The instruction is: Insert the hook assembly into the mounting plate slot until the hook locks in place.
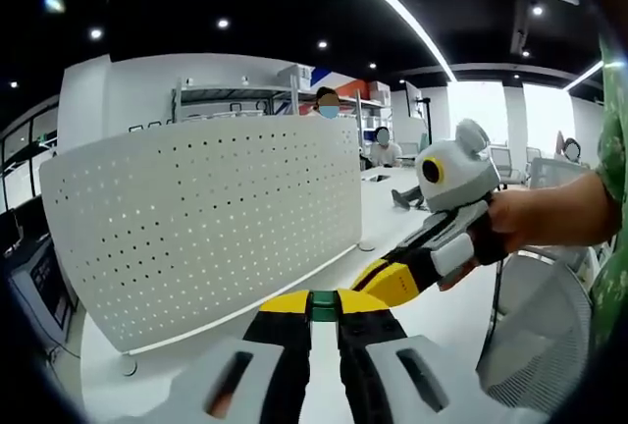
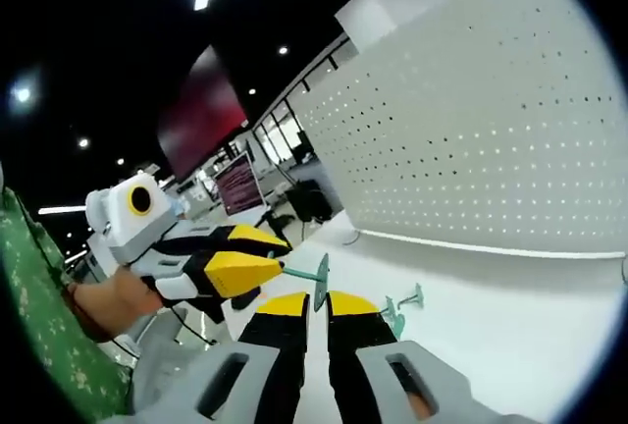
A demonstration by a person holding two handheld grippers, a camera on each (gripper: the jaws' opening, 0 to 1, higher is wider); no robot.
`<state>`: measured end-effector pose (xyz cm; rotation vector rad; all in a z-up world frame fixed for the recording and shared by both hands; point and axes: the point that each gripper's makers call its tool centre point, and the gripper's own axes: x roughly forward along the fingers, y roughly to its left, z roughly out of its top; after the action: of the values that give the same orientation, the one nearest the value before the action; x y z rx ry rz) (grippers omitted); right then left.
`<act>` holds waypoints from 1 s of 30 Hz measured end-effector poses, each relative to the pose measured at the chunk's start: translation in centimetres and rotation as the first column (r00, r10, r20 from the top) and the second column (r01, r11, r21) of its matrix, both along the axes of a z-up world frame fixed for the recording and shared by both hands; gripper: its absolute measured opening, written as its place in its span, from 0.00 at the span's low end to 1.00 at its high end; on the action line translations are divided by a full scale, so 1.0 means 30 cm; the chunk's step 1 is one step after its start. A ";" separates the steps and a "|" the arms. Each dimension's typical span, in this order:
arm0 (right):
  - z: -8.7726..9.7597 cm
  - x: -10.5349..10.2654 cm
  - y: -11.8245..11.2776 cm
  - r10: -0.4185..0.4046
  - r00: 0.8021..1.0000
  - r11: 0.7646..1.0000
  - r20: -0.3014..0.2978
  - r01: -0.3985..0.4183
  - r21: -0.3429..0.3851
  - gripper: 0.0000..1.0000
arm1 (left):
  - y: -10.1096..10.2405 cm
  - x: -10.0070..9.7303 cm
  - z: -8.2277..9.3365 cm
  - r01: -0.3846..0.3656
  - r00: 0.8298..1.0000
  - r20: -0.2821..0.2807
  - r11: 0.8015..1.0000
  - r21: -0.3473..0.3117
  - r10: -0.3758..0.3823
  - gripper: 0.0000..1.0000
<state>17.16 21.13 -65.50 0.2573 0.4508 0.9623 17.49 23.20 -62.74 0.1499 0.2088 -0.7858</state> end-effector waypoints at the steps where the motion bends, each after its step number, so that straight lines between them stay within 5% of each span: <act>1: 0.002 0.001 -0.001 0.000 1.000 1.000 0.018 0.001 -0.016 0.05 | 0.000 0.001 0.000 -0.001 1.000 -0.001 1.000 -0.001 0.001 0.09; 13: -0.010 0.004 0.000 0.020 0.992 0.985 0.126 0.001 -0.171 0.06 | -0.006 0.004 -0.003 -0.003 1.000 -0.016 1.000 -0.010 0.003 0.08; 30: -0.018 0.004 -0.002 0.021 0.990 0.979 0.139 0.007 -0.202 0.10 | -0.007 0.005 -0.010 -0.004 1.000 -0.030 1.000 -0.008 0.004 0.08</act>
<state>17.28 21.08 -66.06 0.0035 0.4164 0.9272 17.64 22.98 -63.05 0.1302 0.2345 -0.7850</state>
